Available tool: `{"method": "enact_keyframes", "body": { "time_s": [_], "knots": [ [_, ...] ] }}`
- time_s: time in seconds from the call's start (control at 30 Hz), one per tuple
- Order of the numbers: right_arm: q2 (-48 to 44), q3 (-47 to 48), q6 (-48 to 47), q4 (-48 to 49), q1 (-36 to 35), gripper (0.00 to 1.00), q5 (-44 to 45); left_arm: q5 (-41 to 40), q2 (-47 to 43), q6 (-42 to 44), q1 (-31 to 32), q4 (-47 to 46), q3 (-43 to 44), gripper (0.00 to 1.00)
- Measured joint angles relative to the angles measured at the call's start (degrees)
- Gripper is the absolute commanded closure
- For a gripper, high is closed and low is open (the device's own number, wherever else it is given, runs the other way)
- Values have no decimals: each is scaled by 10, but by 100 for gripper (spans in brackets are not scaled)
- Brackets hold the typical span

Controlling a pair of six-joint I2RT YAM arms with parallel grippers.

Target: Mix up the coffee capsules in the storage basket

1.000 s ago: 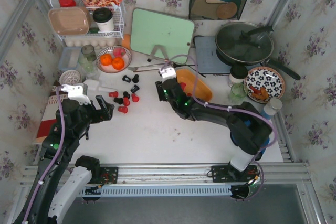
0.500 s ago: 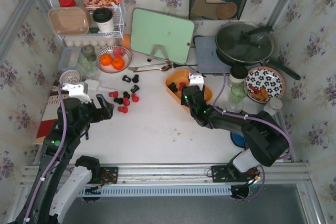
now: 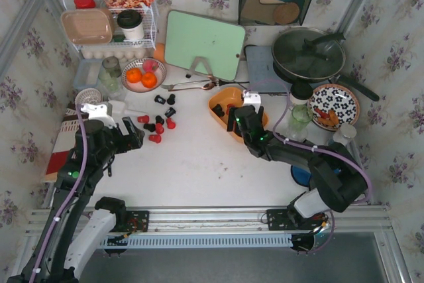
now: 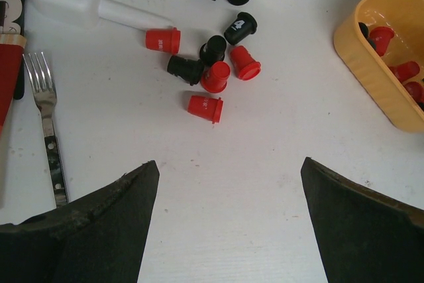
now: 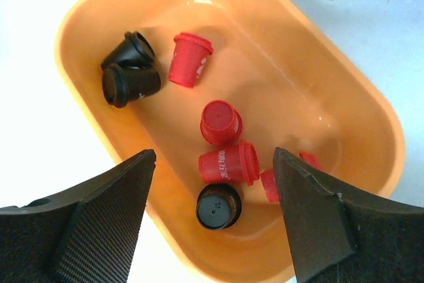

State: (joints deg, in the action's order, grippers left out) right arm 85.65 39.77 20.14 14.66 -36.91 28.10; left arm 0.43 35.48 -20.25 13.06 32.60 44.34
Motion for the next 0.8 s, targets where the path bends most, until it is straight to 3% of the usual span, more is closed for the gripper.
{"method": "enact_keyframes", "body": {
  "time_s": [0.23,0.67,0.73,0.8],
  "knots": [
    [-69,-18,-55,17,2,21,-16,5,26,-1,-3,-3,-1,11],
    [-212,-235,-175,219,1,21,-116,26,195,-3,-8,-9,19,13],
    [-217,-254,-176,248,1,2,-120,38,233,4,-10,-5,31,14],
    [-221,-260,-176,258,1,0,-120,49,271,12,-10,-1,42,14]
  ]
}}
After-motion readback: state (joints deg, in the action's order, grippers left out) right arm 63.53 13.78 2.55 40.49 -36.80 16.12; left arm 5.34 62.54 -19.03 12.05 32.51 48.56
